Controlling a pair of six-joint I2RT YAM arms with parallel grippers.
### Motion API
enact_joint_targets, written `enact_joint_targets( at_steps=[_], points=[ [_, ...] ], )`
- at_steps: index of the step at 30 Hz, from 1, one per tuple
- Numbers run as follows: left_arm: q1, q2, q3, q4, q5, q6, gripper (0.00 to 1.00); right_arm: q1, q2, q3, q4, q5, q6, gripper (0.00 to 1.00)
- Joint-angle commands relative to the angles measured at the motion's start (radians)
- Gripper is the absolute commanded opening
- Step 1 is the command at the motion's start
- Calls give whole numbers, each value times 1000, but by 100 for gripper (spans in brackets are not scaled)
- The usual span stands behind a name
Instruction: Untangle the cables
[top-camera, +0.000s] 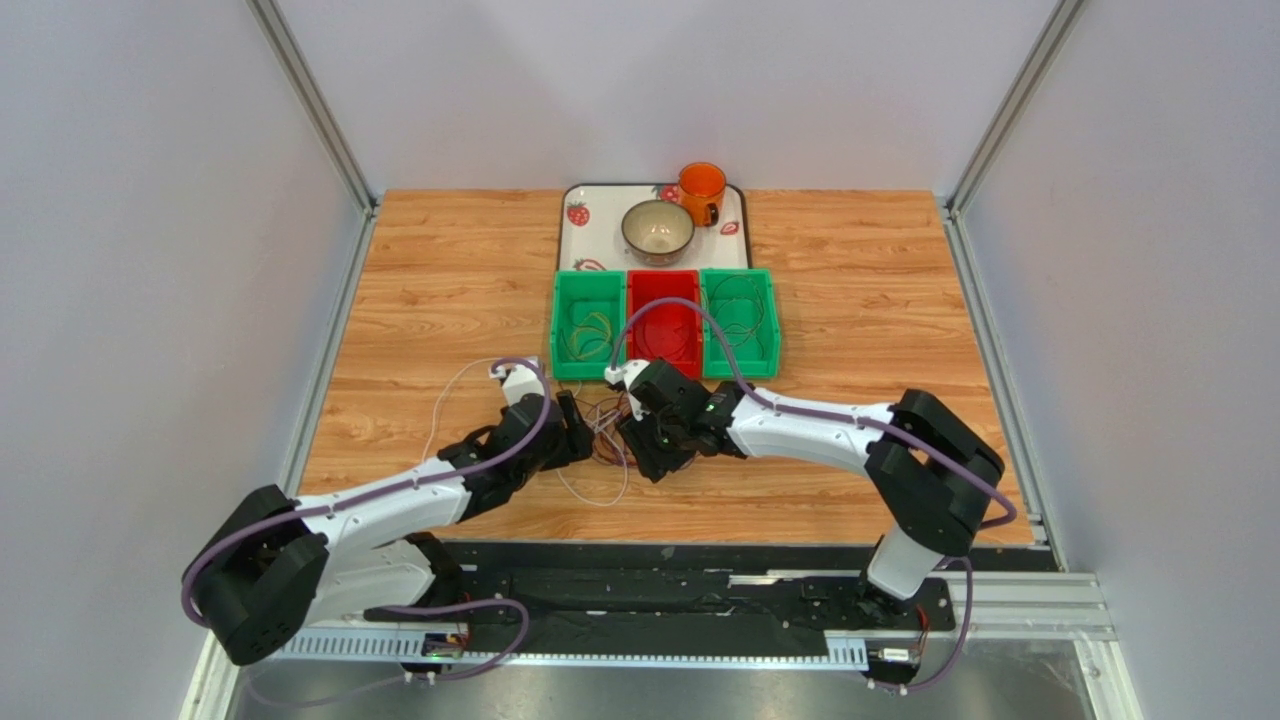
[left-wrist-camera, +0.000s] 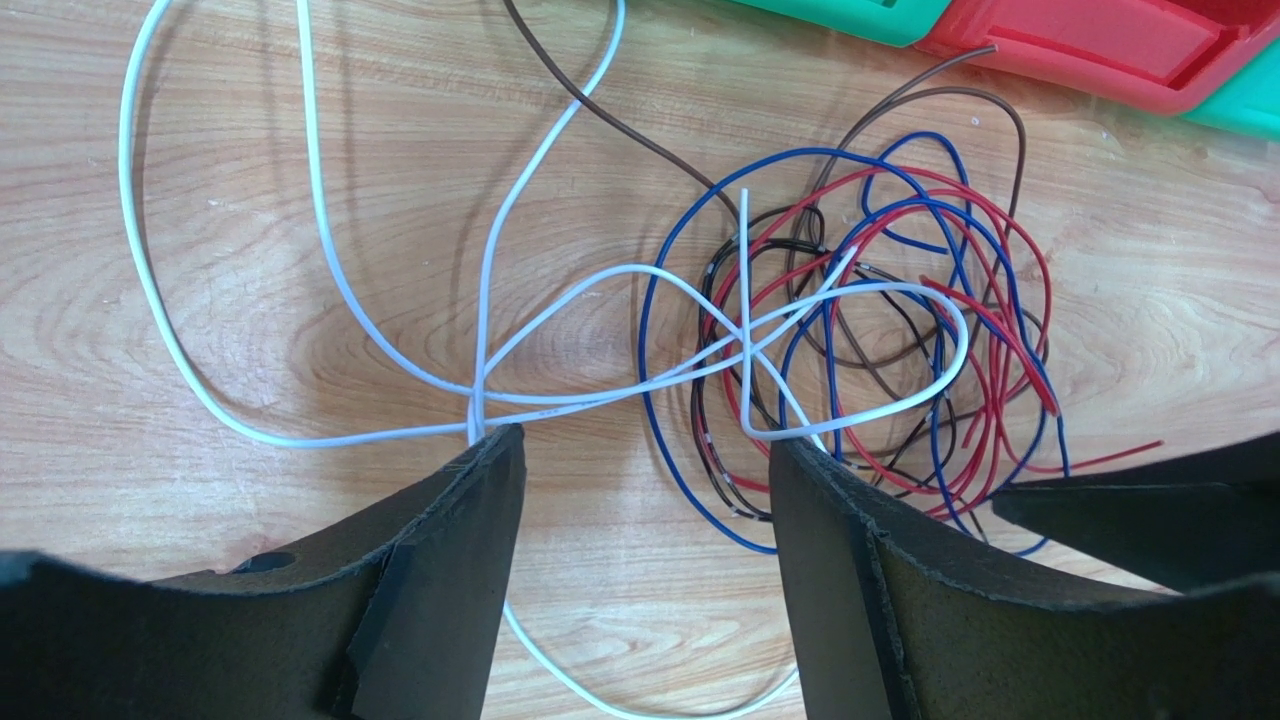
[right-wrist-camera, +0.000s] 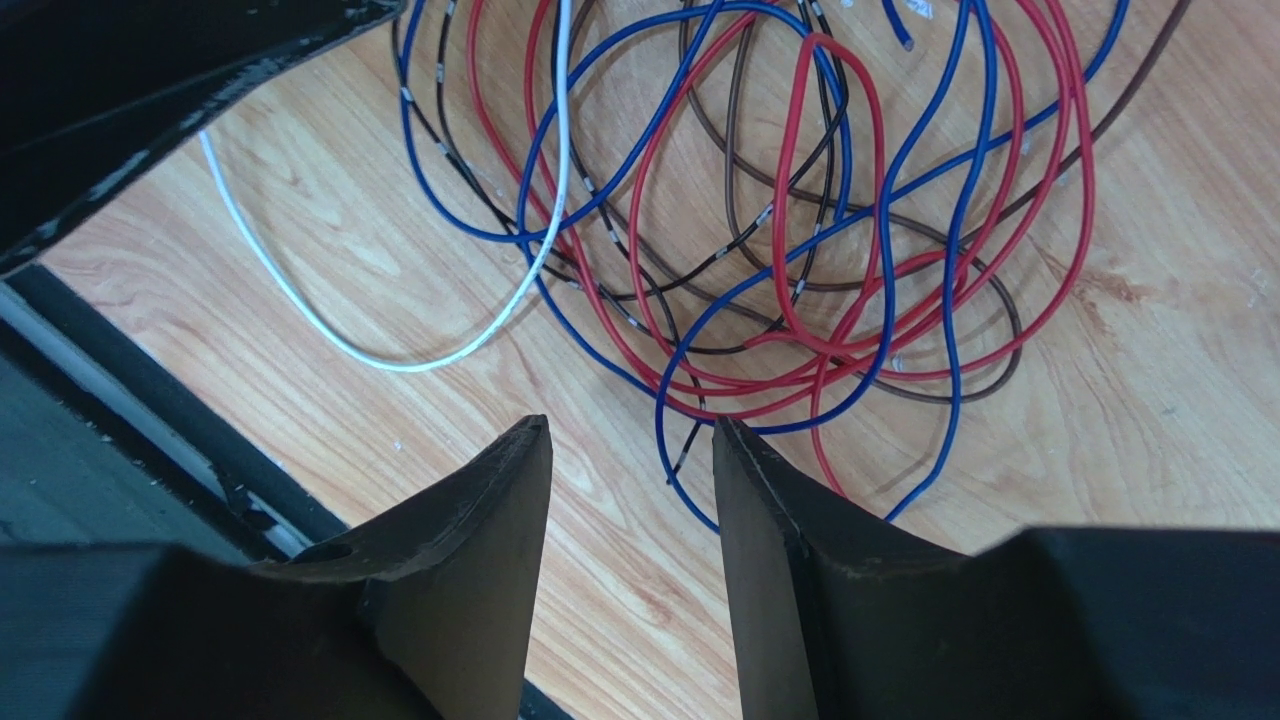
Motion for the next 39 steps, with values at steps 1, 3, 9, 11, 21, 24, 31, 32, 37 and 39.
enact_joint_targets(
  at_steps=[1, 3, 9, 11, 21, 24, 31, 32, 37, 39],
  points=[
    [3, 5, 24, 34, 2, -7, 69, 2, 43, 46, 2, 8, -11, 46],
    [3, 5, 26, 31, 1, -8, 69, 2, 53, 42, 7, 13, -8, 46],
    [3, 9, 29, 32, -1, -7, 68, 2, 70, 38, 1, 16, -2, 41],
    [3, 11, 29, 31, -1, -7, 68, 2, 74, 38, 1, 19, -1, 36],
    [3, 19, 35, 27, -1, -7, 68, 2, 60, 42, -1, 13, -7, 1],
    [3, 28, 39, 26, 1, -4, 68, 2, 47, 72, -36, -9, -13, 0],
    [3, 48, 58, 12, 4, -2, 67, 3, -68, 216, -218, -3, -14, 0],
    [3, 46, 56, 12, 4, -1, 67, 3, -105, 233, -249, 0, -17, 0],
    [3, 60, 65, 5, 7, 1, 66, 3, -173, 316, -315, 28, -16, 0],
    [3, 75, 78, 0, 10, 4, 66, 3, -212, 336, -324, 11, -14, 0]
  ],
)
